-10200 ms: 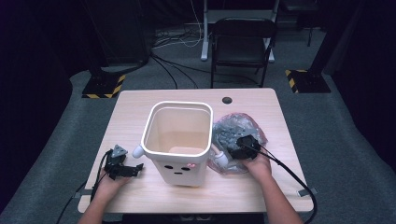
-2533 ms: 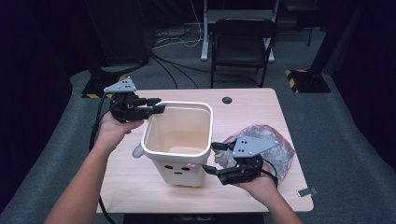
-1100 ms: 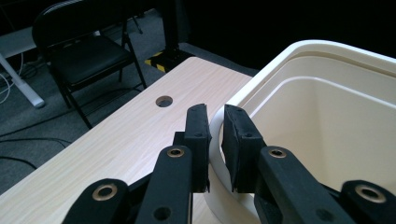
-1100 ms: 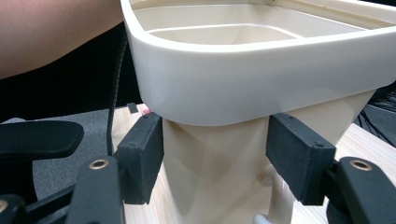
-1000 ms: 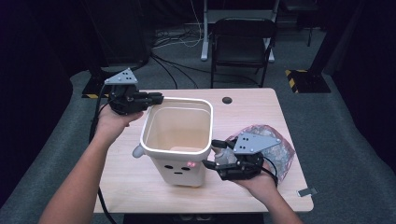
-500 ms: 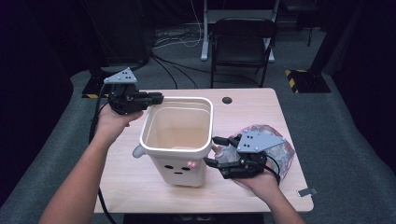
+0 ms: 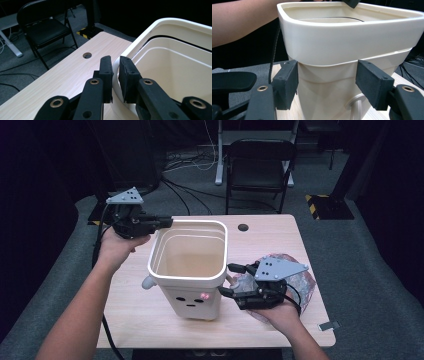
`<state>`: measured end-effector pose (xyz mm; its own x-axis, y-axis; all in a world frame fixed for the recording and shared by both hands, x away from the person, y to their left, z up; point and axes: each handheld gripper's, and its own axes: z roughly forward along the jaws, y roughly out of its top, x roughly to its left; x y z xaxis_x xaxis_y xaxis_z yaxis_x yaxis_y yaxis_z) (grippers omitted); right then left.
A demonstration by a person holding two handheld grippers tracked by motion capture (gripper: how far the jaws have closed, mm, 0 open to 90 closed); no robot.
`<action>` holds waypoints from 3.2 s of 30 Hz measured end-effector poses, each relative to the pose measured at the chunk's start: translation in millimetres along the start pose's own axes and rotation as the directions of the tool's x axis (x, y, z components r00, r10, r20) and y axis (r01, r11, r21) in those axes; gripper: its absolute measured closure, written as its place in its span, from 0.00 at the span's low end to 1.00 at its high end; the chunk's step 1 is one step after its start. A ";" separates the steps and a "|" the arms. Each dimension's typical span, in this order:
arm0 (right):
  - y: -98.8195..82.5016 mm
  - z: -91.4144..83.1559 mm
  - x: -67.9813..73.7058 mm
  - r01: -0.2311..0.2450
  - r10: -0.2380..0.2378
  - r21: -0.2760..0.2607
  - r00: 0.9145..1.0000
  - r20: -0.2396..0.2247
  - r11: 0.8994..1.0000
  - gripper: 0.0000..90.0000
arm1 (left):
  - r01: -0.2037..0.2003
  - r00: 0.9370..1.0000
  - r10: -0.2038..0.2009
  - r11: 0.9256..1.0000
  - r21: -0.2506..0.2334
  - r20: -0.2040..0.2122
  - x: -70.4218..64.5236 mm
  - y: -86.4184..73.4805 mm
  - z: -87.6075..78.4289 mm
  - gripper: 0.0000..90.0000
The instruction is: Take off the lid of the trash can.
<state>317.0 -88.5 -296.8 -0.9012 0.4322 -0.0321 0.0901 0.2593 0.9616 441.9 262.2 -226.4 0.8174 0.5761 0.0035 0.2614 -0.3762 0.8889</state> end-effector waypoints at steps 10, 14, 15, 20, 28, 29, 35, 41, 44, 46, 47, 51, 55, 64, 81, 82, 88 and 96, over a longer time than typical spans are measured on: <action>7.2 -1.1 3.6 0.015 -0.015 -0.010 1.000 -0.001 1.000 0.38 | 0.004 1.000 -0.004 1.000 -0.011 -0.004 -1.4 5.7 -8.4 0.90; 9.5 -0.8 5.4 0.023 -0.023 -0.012 1.000 -0.003 1.000 0.37 | 0.017 1.000 -0.017 1.000 -0.023 0.005 -0.5 5.4 -12.4 0.90; 10.0 -0.7 6.0 0.024 -0.024 -0.012 1.000 -0.005 1.000 0.37 | 0.019 1.000 -0.018 1.000 -0.025 0.005 -0.3 5.2 -13.5 0.90; 12.7 0.1 8.5 0.030 -0.030 -0.020 1.000 -0.009 0.999 0.37 | 0.030 1.000 -0.030 0.999 -0.037 0.008 0.2 2.3 -18.3 0.91; 17.8 3.7 13.9 0.044 -0.044 -0.027 0.999 -0.019 0.999 0.37 | 0.056 0.998 -0.055 0.997 -0.057 0.015 2.3 -9.6 -28.2 0.91; 18.0 4.6 14.5 0.045 -0.045 -0.028 0.999 -0.023 0.999 0.37 | 0.061 0.998 -0.061 0.996 -0.058 0.016 2.6 -11.2 -29.4 0.91; 18.2 9.9 18.7 0.049 -0.050 -0.026 0.998 -0.038 0.998 0.37 | 0.080 0.997 -0.078 0.995 -0.067 0.022 4.4 -20.3 -36.6 0.91; 18.7 14.5 20.5 0.048 -0.050 -0.025 0.998 -0.047 0.999 0.37 | 0.101 0.995 -0.099 0.992 -0.073 0.025 6.8 -27.9 -44.6 0.91; 18.8 17.0 22.1 0.050 -0.051 -0.023 0.997 -0.052 0.999 0.37 | 0.106 0.994 -0.104 0.992 -0.069 0.023 7.4 -30.7 -47.5 0.91; 18.9 18.6 23.3 0.051 -0.052 -0.022 0.997 -0.057 0.998 0.37 | 0.111 0.994 -0.110 0.991 -0.069 0.020 7.6 -31.8 -49.2 0.92; 19.1 19.3 23.8 0.054 -0.055 -0.024 0.997 -0.058 0.998 0.37 | 0.114 0.993 -0.113 0.991 -0.069 0.017 7.6 -32.0 -50.3 0.92; 20.4 20.9 25.6 0.054 -0.056 -0.025 0.996 -0.065 0.998 0.37 | 0.120 0.993 -0.119 0.990 -0.069 0.015 7.2 -32.9 -54.5 0.92; 21.1 23.7 27.3 0.058 -0.060 -0.026 0.996 -0.071 0.998 0.37 | 0.121 0.993 -0.121 0.990 -0.070 0.013 7.2 -34.5 -56.6 0.92; 18.5 26.7 28.7 0.058 -0.059 -0.016 0.996 -0.067 0.998 0.36 | 0.092 0.996 -0.092 0.995 -0.048 -0.011 4.6 -38.3 -55.7 0.92; 13.7 27.5 25.1 0.044 -0.045 -0.020 0.997 -0.057 0.999 0.37 | 0.060 0.998 -0.061 0.998 -0.032 -0.022 -0.5 -41.3 -40.2 0.87; 13.7 27.6 24.9 0.042 -0.043 -0.021 0.997 -0.058 0.999 0.37 | 0.058 0.998 -0.059 0.998 -0.029 -0.025 -0.6 -41.2 -39.4 0.87; 12.9 27.6 24.1 0.038 -0.039 -0.026 0.998 -0.055 0.999 0.38 | 0.063 0.997 -0.063 0.998 -0.014 -0.043 0.8 -43.0 -34.3 0.84; 12.4 26.9 23.5 0.030 -0.033 -0.040 0.998 -0.060 0.999 0.38 | 0.065 0.997 -0.066 0.998 -0.015 -0.027 1.3 -47.1 -31.3 0.99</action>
<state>308.4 -51.9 -292.9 -0.9275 0.3708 -0.0471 0.0456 0.2372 0.9704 414.6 303.3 -253.9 0.7843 0.6189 -0.0426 0.3066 -0.3269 0.8939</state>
